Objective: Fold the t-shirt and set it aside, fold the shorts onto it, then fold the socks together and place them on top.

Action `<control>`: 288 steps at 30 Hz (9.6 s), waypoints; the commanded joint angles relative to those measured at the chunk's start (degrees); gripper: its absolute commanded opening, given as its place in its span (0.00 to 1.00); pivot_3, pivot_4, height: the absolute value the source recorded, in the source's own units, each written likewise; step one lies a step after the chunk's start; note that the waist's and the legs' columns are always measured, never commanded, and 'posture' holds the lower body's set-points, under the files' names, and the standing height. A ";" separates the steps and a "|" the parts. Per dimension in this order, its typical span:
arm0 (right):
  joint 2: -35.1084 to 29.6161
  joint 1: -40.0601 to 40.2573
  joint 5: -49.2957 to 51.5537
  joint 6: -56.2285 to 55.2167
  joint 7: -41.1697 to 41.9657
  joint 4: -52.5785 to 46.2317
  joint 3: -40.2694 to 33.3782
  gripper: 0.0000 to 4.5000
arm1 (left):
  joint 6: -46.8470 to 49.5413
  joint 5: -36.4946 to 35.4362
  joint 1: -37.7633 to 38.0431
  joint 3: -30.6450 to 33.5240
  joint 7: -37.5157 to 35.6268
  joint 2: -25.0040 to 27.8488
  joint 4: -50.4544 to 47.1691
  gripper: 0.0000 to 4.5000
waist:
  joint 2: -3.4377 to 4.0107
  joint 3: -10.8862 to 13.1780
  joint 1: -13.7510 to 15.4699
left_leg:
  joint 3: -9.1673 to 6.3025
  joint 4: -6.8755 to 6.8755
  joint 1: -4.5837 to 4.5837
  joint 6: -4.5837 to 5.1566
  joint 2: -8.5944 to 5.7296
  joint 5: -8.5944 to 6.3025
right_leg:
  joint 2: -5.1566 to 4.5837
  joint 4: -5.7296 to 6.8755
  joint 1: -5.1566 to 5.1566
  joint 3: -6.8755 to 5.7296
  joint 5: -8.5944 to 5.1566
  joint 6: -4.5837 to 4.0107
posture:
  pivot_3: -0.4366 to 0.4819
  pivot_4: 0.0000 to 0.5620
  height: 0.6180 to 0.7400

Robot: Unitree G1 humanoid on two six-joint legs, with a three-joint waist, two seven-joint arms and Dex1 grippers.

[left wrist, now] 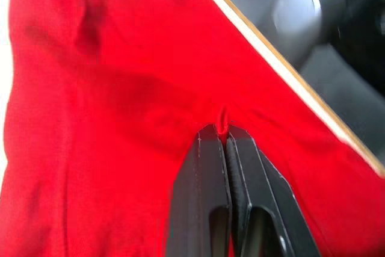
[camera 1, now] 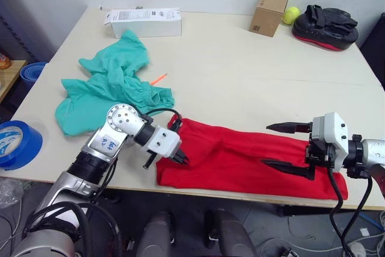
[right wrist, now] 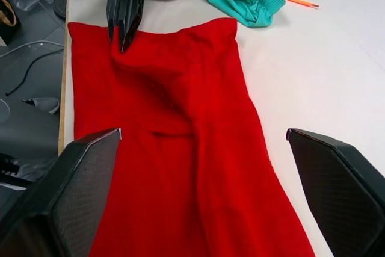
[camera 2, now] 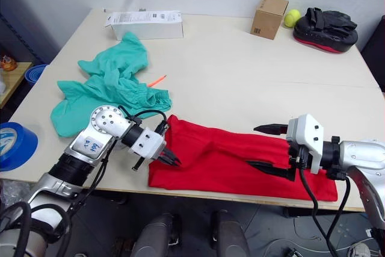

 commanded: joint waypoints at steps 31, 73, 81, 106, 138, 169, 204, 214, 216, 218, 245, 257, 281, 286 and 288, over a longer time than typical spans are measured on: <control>15.21 -6.82 -21.10 8.51 -29.77 8.21 17.85 0.00 | 36.89 -0.85 -6.77 4.28 25.58 -11.06 14.64 0.47 | 0.00 0.00 0.03 | 0.00 -0.02 -0.09 -0.07 -0.02 0.03 | 0.02 0.02 -0.10 0.00 0.00 0.07 | 0.48 0.27 1.00; 15.13 13.49 -17.16 8.37 -38.06 6.31 -4.06 0.00 | 33.01 0.84 -6.72 6.67 27.41 -12.18 15.37 0.35 | 0.12 -0.10 0.09 | 0.00 -0.20 0.08 -0.12 -0.01 0.03 | 0.01 -0.05 0.03 0.02 -0.01 0.06 | 0.48 0.27 1.00; 9.80 20.44 -19.18 1.83 -34.91 15.62 -17.22 0.00 | 32.72 0.77 -6.76 6.93 27.76 -12.32 15.72 0.35 | 0.12 -0.10 0.31 | 0.02 -0.21 0.06 -0.07 -0.03 0.01 | 0.02 -0.19 0.06 0.01 0.01 0.09 | 0.48 0.27 1.00; 13.68 14.67 -15.08 6.44 -33.79 8.88 -7.01 0.00 | 33.50 0.32 -5.92 7.57 27.15 -12.58 12.78 0.35 | 0.13 -0.11 0.14 | 0.02 -0.26 -0.06 -0.02 0.00 -0.02 | 0.04 -0.39 0.03 0.02 0.05 0.16 | 0.48 0.27 1.00; -17.38 -10.52 -20.37 -10.32 0.40 36.82 1.50 0.52 | 46.77 -18.93 -4.49 16.04 13.76 -2.37 -14.94 0.97 | 0.21 -0.04 -0.14 | 0.08 -0.22 -0.06 0.00 -0.02 0.01 | 0.07 -0.44 0.02 0.04 0.09 0.15 | 0.48 0.27 1.00; -9.01 -32.90 -36.82 -12.65 11.95 57.92 24.92 0.45 | 46.98 -20.44 -1.73 14.97 19.68 1.23 -23.35 1.00 | 0.43 0.07 -0.18 | 0.08 -0.15 -0.05 -0.21 -0.01 0.12 | 0.07 -0.32 -0.01 0.04 0.07 0.07 | 0.48 0.27 1.00; 14.93 -73.03 -57.49 -31.81 -12.87 95.03 37.12 0.01 | 45.92 -20.44 2.90 16.14 25.05 1.39 -26.75 1.00 | 0.53 0.15 -1.76 | 0.14 -0.21 -0.05 -0.70 0.01 0.42 | 0.11 0.03 -0.21 0.10 0.06 -0.10 | 0.48 0.27 1.00; 16.18 -74.21 -61.00 -33.94 -18.12 99.16 38.11 0.01 | 46.32 -20.84 3.36 16.60 25.95 2.77 -26.87 1.00 | 0.55 0.15 -1.72 | 0.13 -0.22 -0.05 -0.72 0.00 0.44 | 0.10 0.05 -0.22 0.09 0.05 -0.12 | 0.48 0.27 1.00; 16.38 -74.15 -60.97 -33.87 -18.11 99.12 37.83 0.01 | 46.31 -20.86 3.01 16.41 25.82 2.78 -26.46 1.00 | 0.55 0.16 -1.88 | 0.13 -0.23 -0.05 -0.72 0.01 0.44 | 0.10 0.06 -0.22 0.08 0.05 -0.13 | 0.48 0.27 1.00; 16.50 -74.07 -60.67 -33.63 -17.63 99.07 37.45 0.01 | 46.08 -20.73 2.47 16.18 25.61 2.69 -25.61 1.00 | 0.56 0.16 -1.97 | 0.13 -0.24 -0.04 -0.73 0.02 0.44 | 0.11 0.07 -0.23 0.09 0.05 -0.13 | 0.48 0.27 1.00; -11.18 -41.64 -49.78 -50.44 -7.31 63.38 25.13 0.99 | 45.86 -5.52 -20.70 3.17 7.31 -2.05 25.58 1.00 | 0.58 0.23 -1.83 | 0.25 -0.11 -0.07 -0.63 -0.06 0.39 | 0.12 0.08 -0.22 0.09 0.00 0.01 | 0.48 0.27 1.00; -10.30 -38.58 -52.25 -53.11 -9.94 62.87 26.86 0.99 | 38.43 2.49 -23.19 1.39 6.45 -7.14 38.80 1.00 | 0.54 0.25 -1.70 | 0.37 -0.14 0.11 -0.74 0.01 0.45 | 0.18 0.18 -0.22 0.22 -0.01 -0.02 | 0.48 0.27 1.00; -6.07 -40.98 -56.65 -55.15 -11.64 68.05 31.46 0.00 | 43.63 4.37 -19.85 1.91 2.80 -5.92 32.71 0.01 | 0.54 0.26 -1.74 | 0.35 -0.09 0.13 -0.74 0.02 0.44 | 0.19 0.23 -0.20 0.22 -0.01 -0.02 | 0.48 0.27 1.00; -3.51 -45.14 -57.91 -56.14 -11.66 72.12 33.10 0.00 | 49.29 3.06 -17.65 2.30 2.15 -4.72 26.72 0.01 | 0.54 0.26 -1.97 | 0.36 -0.09 0.13 -0.74 0.03 0.45 | 0.19 0.25 -0.20 0.23 -0.01 -0.02 | 0.48 0.27 1.00; -2.08 -47.29 -58.48 -56.27 -12.00 73.61 33.67 0.00 | 52.69 1.94 -15.90 2.66 2.17 -4.08 21.98 0.01 | 0.54 0.26 -2.13 | 0.36 -0.08 0.14 -0.75 0.03 0.45 | 0.19 0.28 -0.20 0.24 -0.01 -0.03 | 0.48 0.27 1.00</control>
